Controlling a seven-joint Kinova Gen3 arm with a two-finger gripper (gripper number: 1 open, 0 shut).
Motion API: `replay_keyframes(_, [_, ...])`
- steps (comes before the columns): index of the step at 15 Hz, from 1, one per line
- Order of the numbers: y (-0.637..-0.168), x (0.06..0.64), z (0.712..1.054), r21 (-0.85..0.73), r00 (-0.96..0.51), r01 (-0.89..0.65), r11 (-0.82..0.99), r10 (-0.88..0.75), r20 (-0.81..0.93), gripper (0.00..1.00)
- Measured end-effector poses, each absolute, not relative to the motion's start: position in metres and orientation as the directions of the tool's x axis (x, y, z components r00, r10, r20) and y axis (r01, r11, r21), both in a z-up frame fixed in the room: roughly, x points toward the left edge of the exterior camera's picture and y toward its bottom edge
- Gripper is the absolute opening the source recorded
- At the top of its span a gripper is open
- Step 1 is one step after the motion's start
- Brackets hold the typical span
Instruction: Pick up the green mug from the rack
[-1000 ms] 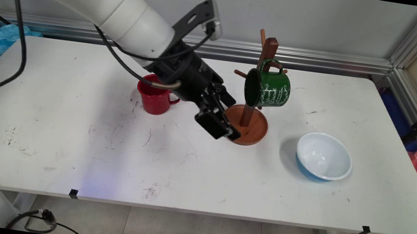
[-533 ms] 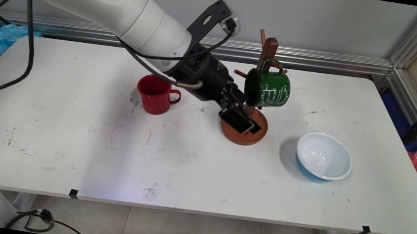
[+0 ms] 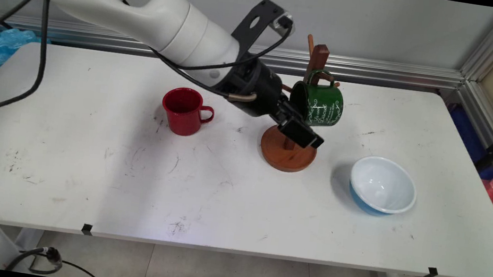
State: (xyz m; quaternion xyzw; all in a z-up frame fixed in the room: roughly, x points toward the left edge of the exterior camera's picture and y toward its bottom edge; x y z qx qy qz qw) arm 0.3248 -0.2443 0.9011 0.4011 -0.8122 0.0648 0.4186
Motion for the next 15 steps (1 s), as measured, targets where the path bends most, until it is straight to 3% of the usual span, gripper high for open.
replay_keyframes(15, [-0.2551,0.3230,0.8940,0.343,-0.153,-0.754,0.560,-0.657,0.738,1.00])
